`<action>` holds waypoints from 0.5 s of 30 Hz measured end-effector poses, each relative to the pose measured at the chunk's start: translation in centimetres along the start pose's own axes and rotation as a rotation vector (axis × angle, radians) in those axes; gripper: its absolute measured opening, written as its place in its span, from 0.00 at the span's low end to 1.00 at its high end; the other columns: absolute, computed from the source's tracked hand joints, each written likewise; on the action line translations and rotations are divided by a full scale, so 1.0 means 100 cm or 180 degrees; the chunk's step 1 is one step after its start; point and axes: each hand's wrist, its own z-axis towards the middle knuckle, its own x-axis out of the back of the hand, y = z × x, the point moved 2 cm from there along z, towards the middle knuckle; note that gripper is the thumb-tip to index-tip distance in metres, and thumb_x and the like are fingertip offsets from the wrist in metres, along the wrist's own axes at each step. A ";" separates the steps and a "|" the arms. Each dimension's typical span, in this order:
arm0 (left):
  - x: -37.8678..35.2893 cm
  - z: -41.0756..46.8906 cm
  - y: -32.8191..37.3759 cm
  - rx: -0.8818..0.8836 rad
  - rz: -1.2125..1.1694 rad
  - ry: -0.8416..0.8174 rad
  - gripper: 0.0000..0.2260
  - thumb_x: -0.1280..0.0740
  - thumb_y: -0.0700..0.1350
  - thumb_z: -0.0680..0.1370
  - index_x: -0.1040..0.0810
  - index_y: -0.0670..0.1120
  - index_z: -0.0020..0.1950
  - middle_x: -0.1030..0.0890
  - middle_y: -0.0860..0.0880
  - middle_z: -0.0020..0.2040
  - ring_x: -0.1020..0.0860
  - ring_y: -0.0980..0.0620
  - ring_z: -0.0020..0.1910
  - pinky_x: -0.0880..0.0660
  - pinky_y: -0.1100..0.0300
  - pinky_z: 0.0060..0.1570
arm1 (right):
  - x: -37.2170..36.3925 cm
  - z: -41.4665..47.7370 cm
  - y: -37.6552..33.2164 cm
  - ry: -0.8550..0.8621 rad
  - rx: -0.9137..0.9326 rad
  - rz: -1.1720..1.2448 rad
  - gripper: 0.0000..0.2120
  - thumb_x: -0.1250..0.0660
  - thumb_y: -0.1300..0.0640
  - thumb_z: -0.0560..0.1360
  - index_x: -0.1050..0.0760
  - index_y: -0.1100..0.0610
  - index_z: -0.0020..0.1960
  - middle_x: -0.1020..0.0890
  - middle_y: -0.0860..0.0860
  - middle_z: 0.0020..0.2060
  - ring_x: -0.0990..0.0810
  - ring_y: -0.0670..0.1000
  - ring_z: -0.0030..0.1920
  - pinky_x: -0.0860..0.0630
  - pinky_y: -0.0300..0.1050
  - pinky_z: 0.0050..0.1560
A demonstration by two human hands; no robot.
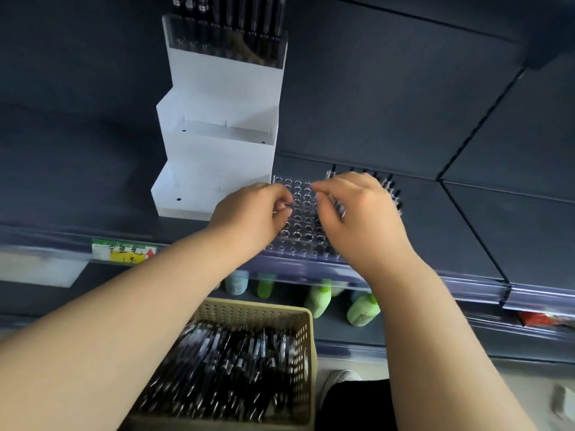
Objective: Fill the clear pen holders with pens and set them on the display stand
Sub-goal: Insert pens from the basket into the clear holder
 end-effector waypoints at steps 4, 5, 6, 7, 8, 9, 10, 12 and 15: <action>0.019 -0.036 -0.007 -0.0395 0.0897 -0.0174 0.12 0.38 0.50 0.78 0.27 0.53 0.62 0.22 0.53 0.58 0.26 0.49 0.57 0.29 0.56 0.49 | -0.026 -0.032 -0.016 -0.0656 0.0306 0.0121 0.13 0.39 0.59 0.73 0.19 0.59 0.52 0.17 0.55 0.43 0.20 0.59 0.45 0.22 0.55 0.45; 0.020 -0.047 -0.009 -0.0400 0.1043 -0.0271 0.13 0.39 0.51 0.79 0.27 0.54 0.63 0.22 0.52 0.58 0.26 0.49 0.57 0.29 0.56 0.50 | -0.031 -0.040 -0.019 -0.0829 0.0316 0.0111 0.13 0.39 0.59 0.73 0.19 0.59 0.53 0.17 0.55 0.44 0.20 0.59 0.45 0.22 0.56 0.46; 0.021 -0.059 -0.013 -0.0381 0.1161 -0.0375 0.13 0.39 0.51 0.79 0.28 0.54 0.63 0.23 0.53 0.58 0.26 0.49 0.57 0.28 0.55 0.50 | -0.036 -0.047 -0.022 -0.1006 0.0285 0.0089 0.13 0.38 0.59 0.74 0.19 0.58 0.54 0.17 0.55 0.45 0.20 0.59 0.46 0.23 0.56 0.47; 0.021 -0.070 -0.016 -0.0360 0.1250 -0.0472 0.13 0.40 0.52 0.79 0.29 0.54 0.63 0.23 0.53 0.58 0.26 0.49 0.57 0.28 0.55 0.50 | -0.041 -0.053 -0.025 -0.1202 0.0212 0.0056 0.12 0.38 0.59 0.75 0.20 0.58 0.56 0.18 0.55 0.47 0.21 0.58 0.48 0.23 0.55 0.48; 0.019 -0.079 -0.019 -0.0343 0.1310 -0.0569 0.13 0.40 0.52 0.79 0.29 0.53 0.63 0.23 0.53 0.58 0.26 0.50 0.57 0.27 0.55 0.50 | -0.046 -0.060 -0.026 -0.1425 0.0086 0.0022 0.13 0.38 0.58 0.76 0.21 0.56 0.57 0.19 0.55 0.48 0.22 0.58 0.49 0.23 0.54 0.49; 0.016 -0.089 -0.023 -0.0313 0.1342 -0.0660 0.12 0.40 0.52 0.79 0.29 0.53 0.62 0.24 0.53 0.57 0.26 0.50 0.57 0.28 0.55 0.49 | -0.051 -0.067 -0.028 -0.1651 -0.0096 -0.0008 0.13 0.39 0.57 0.77 0.22 0.55 0.59 0.20 0.54 0.49 0.22 0.57 0.50 0.23 0.52 0.49; 0.013 -0.098 -0.027 -0.0252 0.1357 -0.0762 0.12 0.40 0.52 0.79 0.28 0.54 0.62 0.24 0.53 0.58 0.26 0.50 0.57 0.28 0.56 0.47 | -0.055 -0.073 -0.028 -0.1879 -0.0330 -0.0056 0.13 0.40 0.56 0.78 0.22 0.54 0.59 0.20 0.54 0.51 0.23 0.56 0.51 0.23 0.51 0.50; 0.005 -0.113 -0.041 -0.0034 0.1302 -0.1003 0.11 0.40 0.51 0.79 0.27 0.55 0.61 0.24 0.53 0.58 0.26 0.49 0.56 0.28 0.58 0.46 | -0.068 -0.089 -0.030 -0.2262 -0.0790 -0.0104 0.12 0.41 0.56 0.77 0.22 0.54 0.57 0.20 0.53 0.53 0.22 0.55 0.51 0.23 0.49 0.50; -0.010 -0.130 -0.063 0.0435 0.1105 -0.1334 0.08 0.39 0.50 0.78 0.25 0.55 0.56 0.23 0.53 0.55 0.24 0.48 0.51 0.24 0.54 0.48 | -0.094 -0.115 -0.028 -0.2588 -0.1478 -0.0052 0.13 0.41 0.59 0.76 0.21 0.57 0.55 0.19 0.55 0.51 0.21 0.57 0.49 0.23 0.49 0.53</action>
